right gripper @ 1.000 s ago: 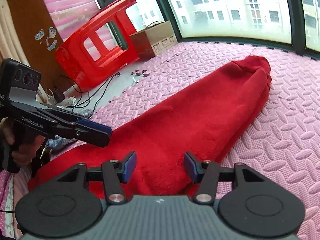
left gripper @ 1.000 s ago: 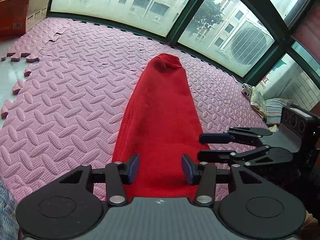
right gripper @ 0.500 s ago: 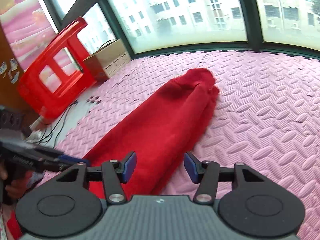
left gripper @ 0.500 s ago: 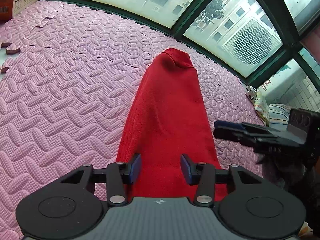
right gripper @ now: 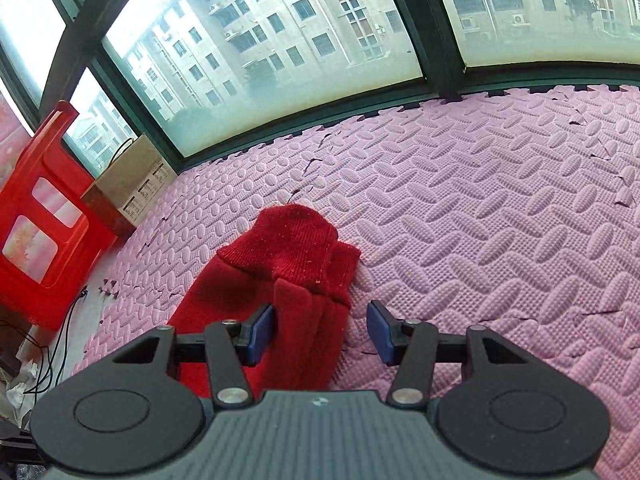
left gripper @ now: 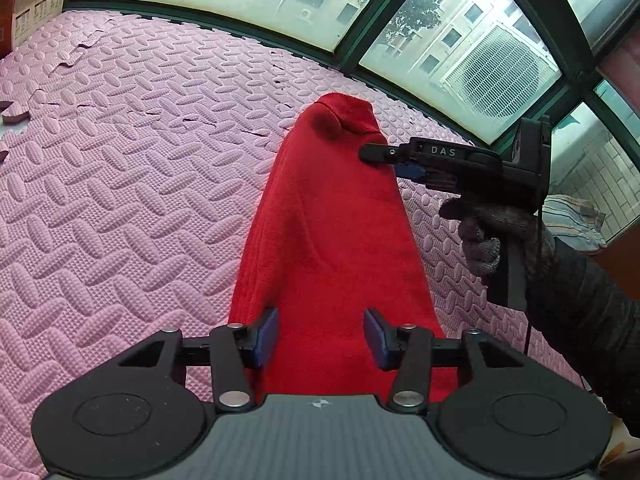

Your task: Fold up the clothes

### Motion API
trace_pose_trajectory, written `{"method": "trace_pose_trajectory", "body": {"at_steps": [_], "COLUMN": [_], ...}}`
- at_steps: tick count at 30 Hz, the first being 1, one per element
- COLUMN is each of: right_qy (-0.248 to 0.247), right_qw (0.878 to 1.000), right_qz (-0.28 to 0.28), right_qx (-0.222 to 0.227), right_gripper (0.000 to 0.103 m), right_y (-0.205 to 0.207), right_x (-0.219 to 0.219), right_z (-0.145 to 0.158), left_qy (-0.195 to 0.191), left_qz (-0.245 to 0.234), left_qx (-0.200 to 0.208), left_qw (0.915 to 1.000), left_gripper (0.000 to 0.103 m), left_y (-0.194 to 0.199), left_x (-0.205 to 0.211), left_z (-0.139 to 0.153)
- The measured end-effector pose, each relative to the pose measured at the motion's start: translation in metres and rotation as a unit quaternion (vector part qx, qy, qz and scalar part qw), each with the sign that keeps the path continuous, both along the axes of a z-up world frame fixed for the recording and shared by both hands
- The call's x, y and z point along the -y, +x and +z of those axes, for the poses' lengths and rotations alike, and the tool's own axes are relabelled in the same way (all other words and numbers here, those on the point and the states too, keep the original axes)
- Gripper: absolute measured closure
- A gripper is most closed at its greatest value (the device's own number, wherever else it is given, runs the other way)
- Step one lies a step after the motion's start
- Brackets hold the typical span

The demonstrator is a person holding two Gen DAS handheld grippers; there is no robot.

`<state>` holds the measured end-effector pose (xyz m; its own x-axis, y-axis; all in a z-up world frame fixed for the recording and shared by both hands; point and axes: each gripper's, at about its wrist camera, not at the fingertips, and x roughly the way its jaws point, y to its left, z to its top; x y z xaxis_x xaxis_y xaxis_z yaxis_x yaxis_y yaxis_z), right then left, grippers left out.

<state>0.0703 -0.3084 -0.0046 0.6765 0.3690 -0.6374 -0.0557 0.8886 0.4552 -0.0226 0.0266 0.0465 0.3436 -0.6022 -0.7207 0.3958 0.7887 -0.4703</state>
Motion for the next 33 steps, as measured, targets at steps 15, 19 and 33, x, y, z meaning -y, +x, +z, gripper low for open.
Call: {"method": "trace_pose_trajectory", "body": {"at_steps": [15,19,33], "right_qy": [0.057,0.063,0.022], "right_qw": [0.995,0.991,0.965], "right_qz": [0.027,0.047,0.170], "right_qx": [0.074,0.111,0.196], "right_gripper": [0.091,0.091,0.092], "right_y": [-0.028,-0.051,-0.171], "right_x": [-0.010,-0.023,-0.094], "right_z": [0.058,0.086,0.146], "left_qy": [-0.015,-0.028,-0.060], "left_qz": [0.019,0.033,0.135], "left_qx": [0.005,0.005,0.050], "left_qw": [0.9997,0.9991,0.9878], "left_gripper": [0.051,0.051,0.051], "left_y": [-0.001,-0.006,-0.066], "left_x": [-0.011,-0.016,-0.100], "left_z": [0.001,0.001,0.031]}}
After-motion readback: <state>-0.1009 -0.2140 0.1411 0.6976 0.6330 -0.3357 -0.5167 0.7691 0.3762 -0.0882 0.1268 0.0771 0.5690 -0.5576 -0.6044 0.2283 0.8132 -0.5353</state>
